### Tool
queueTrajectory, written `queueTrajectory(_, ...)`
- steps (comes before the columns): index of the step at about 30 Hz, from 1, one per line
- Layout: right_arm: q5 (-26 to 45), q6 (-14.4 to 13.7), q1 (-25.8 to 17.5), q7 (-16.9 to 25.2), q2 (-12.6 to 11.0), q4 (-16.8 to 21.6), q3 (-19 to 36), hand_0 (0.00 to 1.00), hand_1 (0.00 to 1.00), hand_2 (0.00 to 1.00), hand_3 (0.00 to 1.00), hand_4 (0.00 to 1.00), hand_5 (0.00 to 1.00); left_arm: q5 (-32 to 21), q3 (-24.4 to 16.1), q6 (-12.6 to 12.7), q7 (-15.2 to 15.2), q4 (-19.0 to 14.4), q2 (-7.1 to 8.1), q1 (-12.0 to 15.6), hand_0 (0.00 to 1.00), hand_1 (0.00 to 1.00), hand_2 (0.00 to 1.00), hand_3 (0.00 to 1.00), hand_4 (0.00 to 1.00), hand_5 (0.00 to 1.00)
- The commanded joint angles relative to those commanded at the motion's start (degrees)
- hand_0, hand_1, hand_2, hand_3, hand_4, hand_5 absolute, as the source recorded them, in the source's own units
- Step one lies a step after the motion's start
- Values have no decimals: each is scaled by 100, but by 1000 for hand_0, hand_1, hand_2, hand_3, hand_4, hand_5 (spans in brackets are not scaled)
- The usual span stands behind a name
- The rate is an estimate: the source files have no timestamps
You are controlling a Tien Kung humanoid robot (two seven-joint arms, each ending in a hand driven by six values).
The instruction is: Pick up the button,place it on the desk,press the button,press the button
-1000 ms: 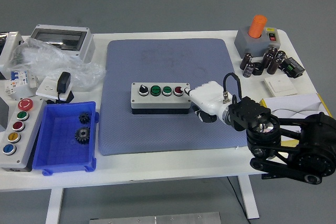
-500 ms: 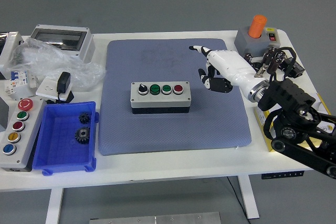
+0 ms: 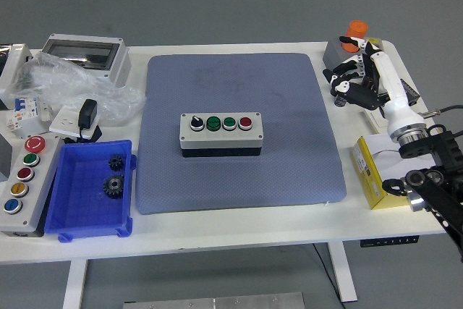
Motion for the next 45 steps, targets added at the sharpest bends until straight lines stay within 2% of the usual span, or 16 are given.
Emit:
queueTrajectory(2,481,117,-98,435,59,-64,273,750,723,769,800,939,592,-11,29,-3,16,2,24,-21,643,692,609,628,782,392)
queueTrajectory(3,688,167,-111,603,86,-88,378,783,732,774,788,969,691,-18,41,-6,21,3,36,-29,644,692,609,628,782,393)
queueTrajectory(8,1788,423,-103,1346,153,-159,640,783,732,774,788,969,691,-58,120,-25,54,11,107,-72,644,692,609,628,782,393)
queueTrajectory(9,2010,471,-101,1474,160,-170,653,786,727,760,773,994,801,-57,129,-28,60,12,122,-80,643,690,608,628,777,390)
queueTrajectory(14,2999,665,-67,1853,184,-221,634,786,727,760,773,994,801,-49,165,-21,84,7,164,-76,643,690,608,628,777,390)
queueTrajectory(15,3124,698,-57,1861,187,-217,628,740,688,731,740,998,842,-58,196,-22,91,6,165,-69,644,689,609,626,777,389)
queueTrajectory(20,3766,1033,-32,1771,209,-155,597,740,688,731,740,998,842,-159,322,-19,111,17,151,-20,644,689,609,626,777,389)
queueTrajectory(21,3892,1157,-38,1689,208,-149,580,672,621,688,711,998,853,-161,316,-20,110,18,143,-13,645,689,608,627,776,387)
queueTrajectory(26,4547,1962,-88,1209,253,-216,314,672,621,688,711,998,853,-105,163,-32,90,19,92,-1,645,689,608,627,776,387)
queueTrajectory(27,4689,2169,-101,1121,276,-226,248,498,555,785,634,990,857,-92,139,-36,91,19,78,-5,645,687,610,627,774,372)
queueTrajectory(32,5168,3028,-135,866,341,-203,69,498,555,785,634,990,857,-68,81,-54,97,20,14,-10,645,687,610,627,774,372)
queueTrajectory(33,5205,3201,-139,831,343,-183,55,194,324,851,284,991,849,-75,82,-56,98,21,5,-7,646,687,608,626,772,369)
queueTrajectory(38,5493,3844,-145,820,335,-105,-10,194,324,851,284,991,849,-111,90,-59,92,26,0,9,646,687,608,626,772,369)
queueTrajectory(39,5591,3965,-141,832,336,-91,-36,147,286,841,210,991,846,-114,91,-59,90,26,1,11,646,685,608,626,772,365)
queueTrajectory(45,6244,4565,-100,930,397,-59,-210,147,286,841,210,991,846,-121,91,-63,83,27,-8,12,646,685,608,626,772,365)
